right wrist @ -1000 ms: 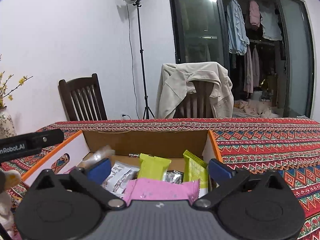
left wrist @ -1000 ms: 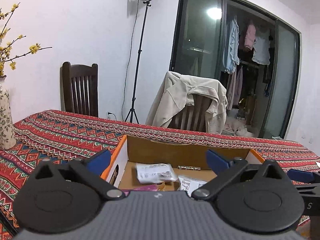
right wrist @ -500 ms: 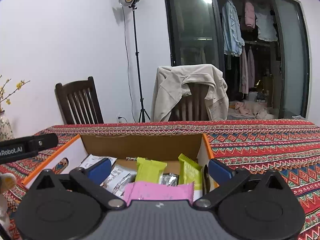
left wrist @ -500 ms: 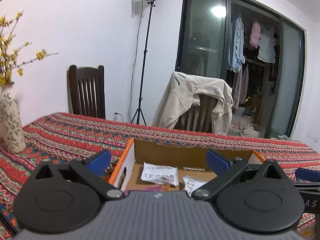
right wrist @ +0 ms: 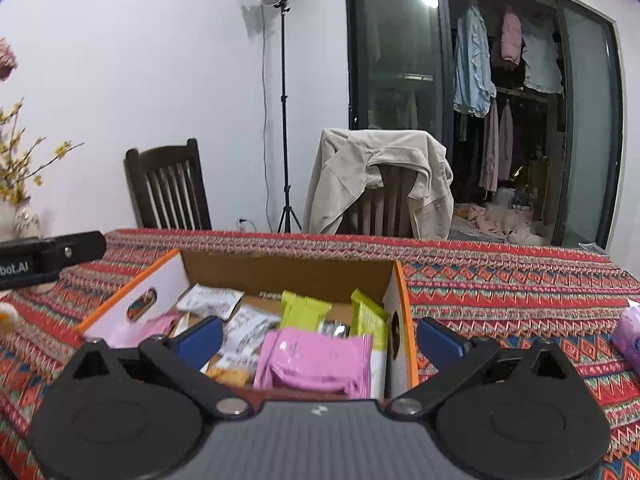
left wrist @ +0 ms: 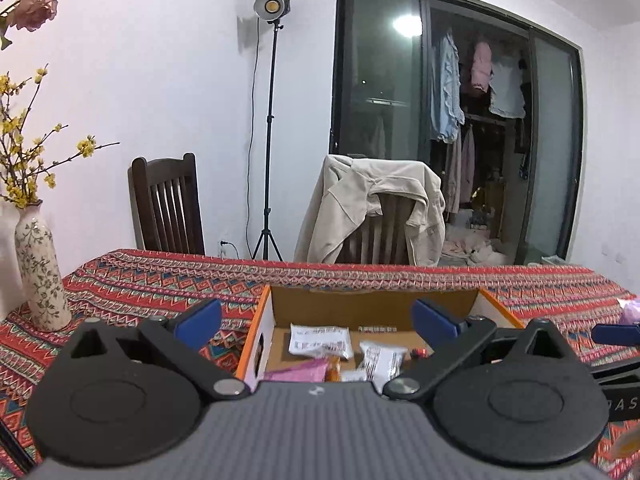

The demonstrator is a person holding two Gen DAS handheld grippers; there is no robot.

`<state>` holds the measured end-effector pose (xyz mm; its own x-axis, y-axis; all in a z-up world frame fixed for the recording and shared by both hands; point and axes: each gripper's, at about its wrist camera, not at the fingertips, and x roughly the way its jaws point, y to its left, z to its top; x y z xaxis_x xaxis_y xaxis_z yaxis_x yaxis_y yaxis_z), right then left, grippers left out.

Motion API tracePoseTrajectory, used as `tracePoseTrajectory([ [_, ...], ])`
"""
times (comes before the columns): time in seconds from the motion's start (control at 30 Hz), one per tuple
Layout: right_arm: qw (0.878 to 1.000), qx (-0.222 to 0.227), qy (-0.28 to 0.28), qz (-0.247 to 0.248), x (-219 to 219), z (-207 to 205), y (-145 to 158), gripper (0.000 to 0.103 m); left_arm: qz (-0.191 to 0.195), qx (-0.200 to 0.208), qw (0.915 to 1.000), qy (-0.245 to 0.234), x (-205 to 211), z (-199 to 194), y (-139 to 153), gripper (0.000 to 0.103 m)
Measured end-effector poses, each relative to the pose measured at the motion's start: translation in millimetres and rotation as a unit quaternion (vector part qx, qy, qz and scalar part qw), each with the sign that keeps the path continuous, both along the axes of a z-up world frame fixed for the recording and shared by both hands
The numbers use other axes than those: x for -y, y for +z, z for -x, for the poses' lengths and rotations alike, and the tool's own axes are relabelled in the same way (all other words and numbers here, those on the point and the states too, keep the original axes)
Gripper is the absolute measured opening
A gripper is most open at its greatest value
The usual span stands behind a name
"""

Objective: Organize snacks
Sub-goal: 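Move both open tools back over the snack pile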

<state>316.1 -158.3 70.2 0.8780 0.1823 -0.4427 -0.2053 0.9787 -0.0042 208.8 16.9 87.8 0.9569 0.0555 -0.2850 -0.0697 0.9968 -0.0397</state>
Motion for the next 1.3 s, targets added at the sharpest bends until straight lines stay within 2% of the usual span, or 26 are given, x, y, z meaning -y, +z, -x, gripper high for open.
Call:
tracePoseTrajectory([
  [0.23,0.999,-0.041,0.009,0.009,-5.5,23.3,-19.5,0.103,-0.004,-0.032,0.9995,-0.004,-13.5,26.8,-24.0,0.103],
  [0.57,0.995,-0.092,0.018,0.016,-9.2,43.2,-55.6,0.103,0.019,-0.09,0.9958,0.003,-36.0,51.5,-69.5,0.103],
  [0.77,0.994,-0.108,0.018,0.016,-10.4,46.8,-65.2,0.103,0.021,-0.096,0.9951,0.008,-37.4,57.1,-84.9,0.103],
  [1.07,0.992,-0.122,0.024,0.015,-19.8,40.6,-71.9,0.103,0.054,-0.102,0.9932,0.017,-47.1,53.0,-91.0,0.103],
  [1.3,0.991,-0.128,0.037,0.028,-35.7,38.9,-73.6,0.103,0.06,-0.102,0.9927,0.018,-49.2,52.7,-91.5,0.103],
])
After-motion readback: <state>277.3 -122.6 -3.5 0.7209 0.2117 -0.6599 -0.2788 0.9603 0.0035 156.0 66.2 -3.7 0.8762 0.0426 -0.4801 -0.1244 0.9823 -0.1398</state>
